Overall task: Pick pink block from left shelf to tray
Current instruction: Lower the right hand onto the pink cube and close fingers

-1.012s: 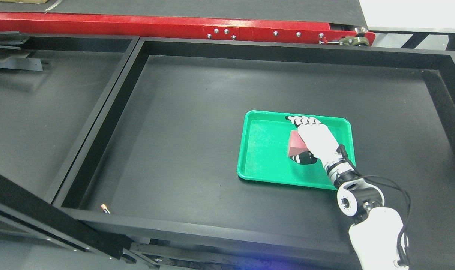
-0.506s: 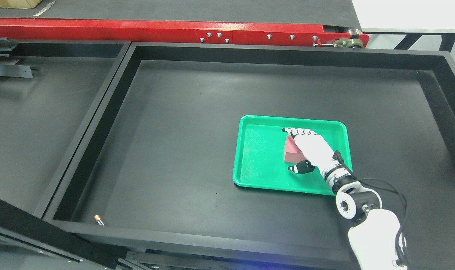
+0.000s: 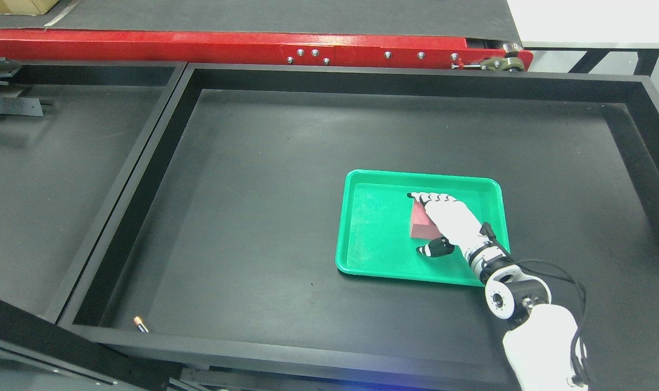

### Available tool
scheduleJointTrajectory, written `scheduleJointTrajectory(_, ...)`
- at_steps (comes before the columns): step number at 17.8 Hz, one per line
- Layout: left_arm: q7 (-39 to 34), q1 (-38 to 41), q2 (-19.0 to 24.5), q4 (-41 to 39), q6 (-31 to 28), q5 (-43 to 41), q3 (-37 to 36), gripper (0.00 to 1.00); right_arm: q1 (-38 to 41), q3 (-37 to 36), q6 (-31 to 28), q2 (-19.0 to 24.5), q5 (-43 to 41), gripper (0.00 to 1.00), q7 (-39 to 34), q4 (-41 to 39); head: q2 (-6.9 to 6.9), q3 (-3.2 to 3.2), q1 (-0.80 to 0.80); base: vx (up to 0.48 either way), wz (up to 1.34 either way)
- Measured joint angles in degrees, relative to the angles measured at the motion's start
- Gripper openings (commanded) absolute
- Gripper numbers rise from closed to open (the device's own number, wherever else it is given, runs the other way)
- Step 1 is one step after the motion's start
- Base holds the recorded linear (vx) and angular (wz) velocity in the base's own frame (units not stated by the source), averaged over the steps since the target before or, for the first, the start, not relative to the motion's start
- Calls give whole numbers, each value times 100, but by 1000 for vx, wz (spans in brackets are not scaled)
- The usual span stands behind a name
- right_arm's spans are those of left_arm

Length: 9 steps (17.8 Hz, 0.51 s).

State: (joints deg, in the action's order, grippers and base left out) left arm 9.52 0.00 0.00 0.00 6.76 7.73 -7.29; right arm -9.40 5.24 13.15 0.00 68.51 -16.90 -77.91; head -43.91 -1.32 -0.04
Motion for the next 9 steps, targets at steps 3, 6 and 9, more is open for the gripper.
scheduleJointTrajectory(3,0,0,0,0,0,0,0,100,-76,1,0,0,-1,92,-8,60,0,0,0,0,0)
scheduleJointTrajectory(6,0,0,0,0,0,0,0,100,-241,-2,1,0,2,81,-11,112,0,0,0,0,0)
scheduleJointTrajectory(9,0,0,0,0,0,0,0,100,-350,-9,1,0,4,81,-13,154,0,0,0,0,0)
